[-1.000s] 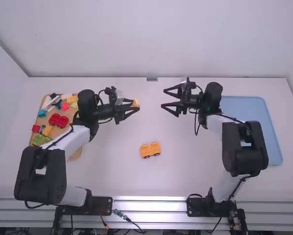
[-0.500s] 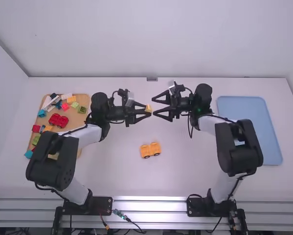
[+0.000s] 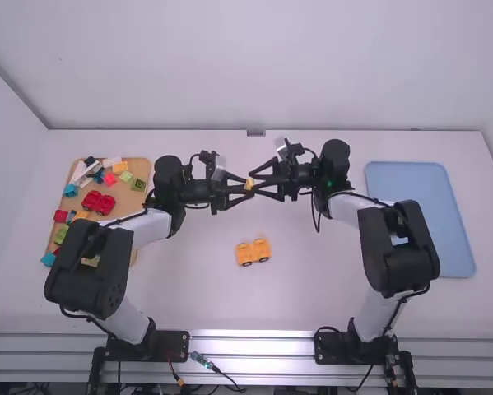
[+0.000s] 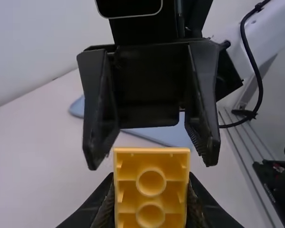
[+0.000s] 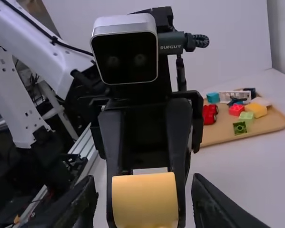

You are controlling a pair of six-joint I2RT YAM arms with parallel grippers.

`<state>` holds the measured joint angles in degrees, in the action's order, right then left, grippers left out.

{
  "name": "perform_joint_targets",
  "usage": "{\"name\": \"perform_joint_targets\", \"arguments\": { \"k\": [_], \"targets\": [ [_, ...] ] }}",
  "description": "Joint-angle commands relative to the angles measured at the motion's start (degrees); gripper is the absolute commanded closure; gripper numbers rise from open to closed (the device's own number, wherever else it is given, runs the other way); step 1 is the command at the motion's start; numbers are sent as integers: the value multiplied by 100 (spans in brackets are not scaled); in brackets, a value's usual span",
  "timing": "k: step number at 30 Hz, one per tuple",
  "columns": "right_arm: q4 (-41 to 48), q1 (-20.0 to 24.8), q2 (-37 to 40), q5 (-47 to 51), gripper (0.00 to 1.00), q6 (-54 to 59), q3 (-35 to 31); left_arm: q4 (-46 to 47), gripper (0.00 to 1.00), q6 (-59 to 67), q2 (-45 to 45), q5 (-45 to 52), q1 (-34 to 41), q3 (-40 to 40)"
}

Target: Assemble lego blocks to make yellow taxi

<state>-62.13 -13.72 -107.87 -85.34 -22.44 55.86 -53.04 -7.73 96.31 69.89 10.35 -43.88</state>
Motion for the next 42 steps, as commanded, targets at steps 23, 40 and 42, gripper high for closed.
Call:
{"name": "perform_joint_targets", "arguments": {
  "k": [23, 40, 42],
  "targets": [
    [-22, 15, -28, -190, 72, -2, 162, -174, 96, 68, 21, 114, -15, -122],
    [-46, -166, -28, -210, 72, 79, 157, -239, 98, 68, 21, 164, -15, -116],
    [-44, -168, -28, -208, 78, 85, 157, -268, 98, 66, 21, 164, -15, -118]
  ]
}}
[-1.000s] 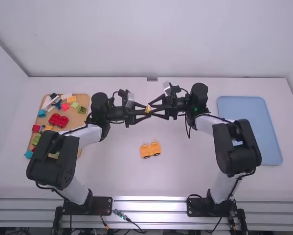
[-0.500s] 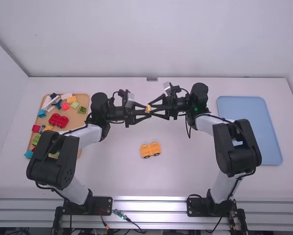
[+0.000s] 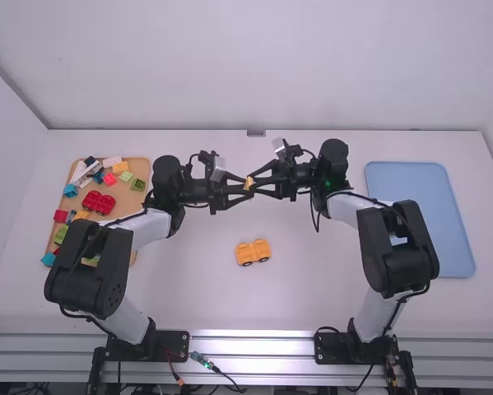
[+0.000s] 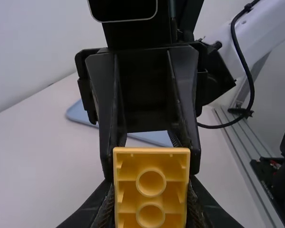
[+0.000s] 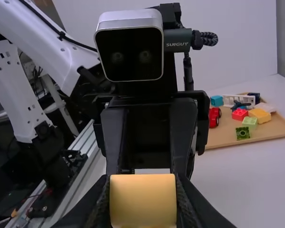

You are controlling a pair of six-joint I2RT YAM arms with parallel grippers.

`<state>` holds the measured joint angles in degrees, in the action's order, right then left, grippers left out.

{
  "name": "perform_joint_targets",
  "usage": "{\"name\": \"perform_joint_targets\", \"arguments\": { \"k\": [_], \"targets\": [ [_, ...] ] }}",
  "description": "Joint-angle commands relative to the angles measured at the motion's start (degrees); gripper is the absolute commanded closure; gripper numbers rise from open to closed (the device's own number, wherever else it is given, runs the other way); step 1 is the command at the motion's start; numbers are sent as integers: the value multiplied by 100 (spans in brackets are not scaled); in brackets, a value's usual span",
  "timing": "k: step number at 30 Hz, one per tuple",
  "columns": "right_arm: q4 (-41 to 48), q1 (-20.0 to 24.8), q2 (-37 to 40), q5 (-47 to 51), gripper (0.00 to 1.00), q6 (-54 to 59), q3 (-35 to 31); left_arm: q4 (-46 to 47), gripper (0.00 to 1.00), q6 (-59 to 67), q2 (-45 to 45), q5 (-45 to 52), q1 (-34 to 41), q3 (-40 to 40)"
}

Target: Assemble lego blocks to make yellow taxi

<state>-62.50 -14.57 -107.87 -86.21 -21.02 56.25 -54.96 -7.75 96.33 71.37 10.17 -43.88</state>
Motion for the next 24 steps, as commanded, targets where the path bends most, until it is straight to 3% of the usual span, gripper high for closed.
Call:
{"name": "perform_joint_targets", "arguments": {
  "k": [1, 3, 4, 6, 8, 14, 18, 24],
  "targets": [
    [-11, -81, -28, -120, 78, -57, 118, -71, 94, 66, 19, -24, 2, -118],
    [-9, -81, -28, -118, 78, -57, 118, -71, 79, 70, 19, -28, 2, -116],
    [-11, -83, -28, -120, 79, -57, 118, -69, 58, 70, 19, -24, 0, -116],
    [-11, -90, -28, -103, 82, -61, 118, -69, 3, 68, 19, -24, 2, -116],
    [-28, -59, -28, -101, 89, -57, 118, -67, 1, 63, 19, 4, 0, -116],
    [-28, 162, -28, -105, 93, -168, 210, 3, 1, 70, 19, 761, -144, -116],
    [-24, 302, -28, 70, 99, -151, 229, 539, 1, 374, 19, 824, -391, -116],
    [282, 422, -26, 835, 100, -81, 225, 2969, 1, 1923, 19, -1058, -527, -190]
  ]
}}
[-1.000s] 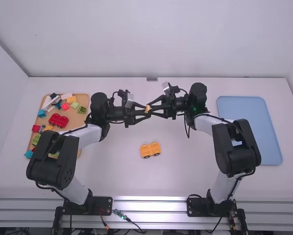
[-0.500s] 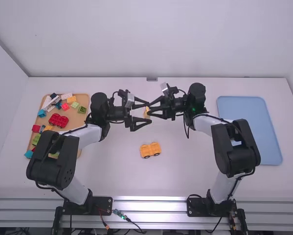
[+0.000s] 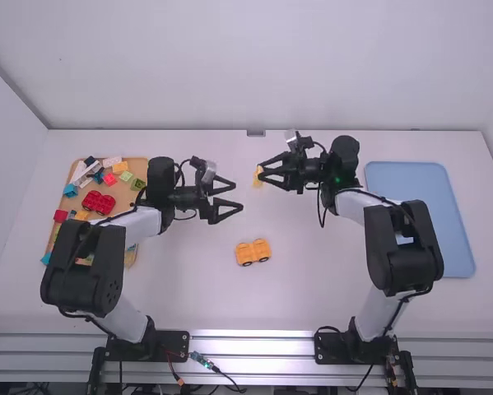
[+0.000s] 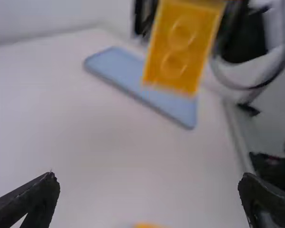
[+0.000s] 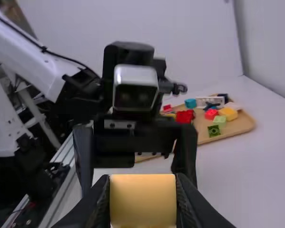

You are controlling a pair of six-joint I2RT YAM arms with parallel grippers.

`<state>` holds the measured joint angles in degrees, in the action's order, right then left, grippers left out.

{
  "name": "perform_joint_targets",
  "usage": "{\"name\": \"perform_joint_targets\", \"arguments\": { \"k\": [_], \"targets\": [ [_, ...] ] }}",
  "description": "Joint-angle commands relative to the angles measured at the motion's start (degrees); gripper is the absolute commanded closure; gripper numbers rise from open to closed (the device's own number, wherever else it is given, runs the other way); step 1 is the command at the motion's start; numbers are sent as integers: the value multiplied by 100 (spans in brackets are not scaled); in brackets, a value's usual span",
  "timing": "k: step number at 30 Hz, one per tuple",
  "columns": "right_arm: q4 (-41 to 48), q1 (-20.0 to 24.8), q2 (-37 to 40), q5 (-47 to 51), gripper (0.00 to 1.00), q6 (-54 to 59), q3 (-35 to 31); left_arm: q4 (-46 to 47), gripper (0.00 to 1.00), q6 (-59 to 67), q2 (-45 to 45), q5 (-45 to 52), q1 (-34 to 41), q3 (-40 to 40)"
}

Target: Assemble lego blocks to make yellow taxi

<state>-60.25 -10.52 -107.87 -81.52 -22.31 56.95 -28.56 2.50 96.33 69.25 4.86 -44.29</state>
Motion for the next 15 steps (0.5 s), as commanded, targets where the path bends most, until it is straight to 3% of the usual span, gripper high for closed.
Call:
{"name": "perform_joint_targets", "arguments": {
  "k": [1, 7, 9, 10, 12, 15],
  "targets": [
    [190, 42, -26, 431, 100, 140, 155, 552, 1, 1038, 19, -949, -7, -179],
    [1969, 50, -4, 1285, 100, 1189, 319, 1929, 1, 1777, 19, -1196, 2, -595],
    [3432, -11, 79, 1784, 100, 2024, 599, 2635, 1, 2201, 19, -1593, -44, -879],
    [3657, -20, 92, 1884, 100, 2140, 649, 2742, 1, 2247, 19, -1672, -57, -922],
    [5281, -116, 178, 2739, 100, 2997, 1093, 3634, 2, 2769, 19, -2151, -109, -1268],
    [6719, -267, 200, 3698, 100, 3663, 1613, 4726, 1, 3877, 19, -2393, -122, -1633]
  ]
}}
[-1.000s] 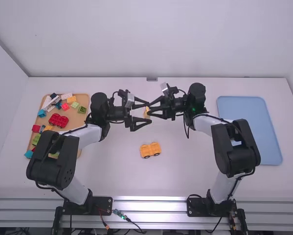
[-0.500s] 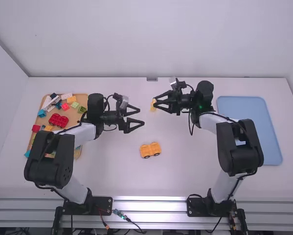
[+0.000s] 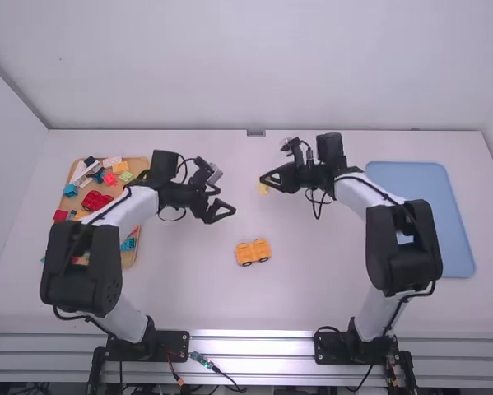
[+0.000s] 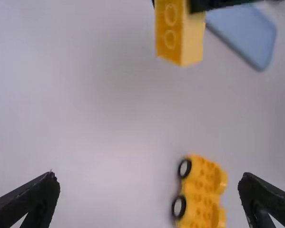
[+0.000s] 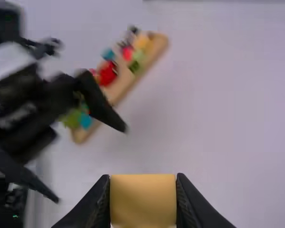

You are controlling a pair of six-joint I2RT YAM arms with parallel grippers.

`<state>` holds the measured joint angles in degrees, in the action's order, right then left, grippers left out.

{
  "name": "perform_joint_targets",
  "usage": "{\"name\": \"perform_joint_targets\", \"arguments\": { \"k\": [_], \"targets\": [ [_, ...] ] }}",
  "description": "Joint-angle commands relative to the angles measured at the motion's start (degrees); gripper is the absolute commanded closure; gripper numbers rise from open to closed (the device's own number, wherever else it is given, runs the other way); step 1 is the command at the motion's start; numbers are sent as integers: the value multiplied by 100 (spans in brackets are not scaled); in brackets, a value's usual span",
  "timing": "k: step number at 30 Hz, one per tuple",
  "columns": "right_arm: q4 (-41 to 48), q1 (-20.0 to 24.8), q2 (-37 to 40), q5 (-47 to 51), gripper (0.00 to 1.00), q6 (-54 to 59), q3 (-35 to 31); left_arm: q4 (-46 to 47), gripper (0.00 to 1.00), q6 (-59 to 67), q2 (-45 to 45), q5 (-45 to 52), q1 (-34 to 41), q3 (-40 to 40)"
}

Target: Assemble lego blocks to make yellow taxi

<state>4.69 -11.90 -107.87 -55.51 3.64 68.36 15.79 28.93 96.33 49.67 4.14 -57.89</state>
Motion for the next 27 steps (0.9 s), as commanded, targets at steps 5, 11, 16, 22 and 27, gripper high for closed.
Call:
{"name": "perform_joint_targets", "arguments": {
  "k": [5, 11, 16, 22, 27],
  "targets": [
    [2747, -553, 197, 3333, 100, 2061, 1473, 2134, 1, 3001, 19, -1248, -68, -1051],
    [4218, -951, 189, 4478, 100, 2848, 1788, 2123, 1, 3095, 19, -3143, -28, -1384],
    [4883, -1283, 189, 5082, 100, 2918, 1768, 2117, 1, 2977, 19, -3862, -59, -1384],
    [5016, -1641, 186, 5390, 100, 3134, 1528, 2386, 1, 4870, 19, -2988, -271, -1384],
    [4951, -1871, 186, 5569, 100, 3132, 1320, 2840, 1, 6024, 19, -1355, -1054, -1384]
  ]
}}
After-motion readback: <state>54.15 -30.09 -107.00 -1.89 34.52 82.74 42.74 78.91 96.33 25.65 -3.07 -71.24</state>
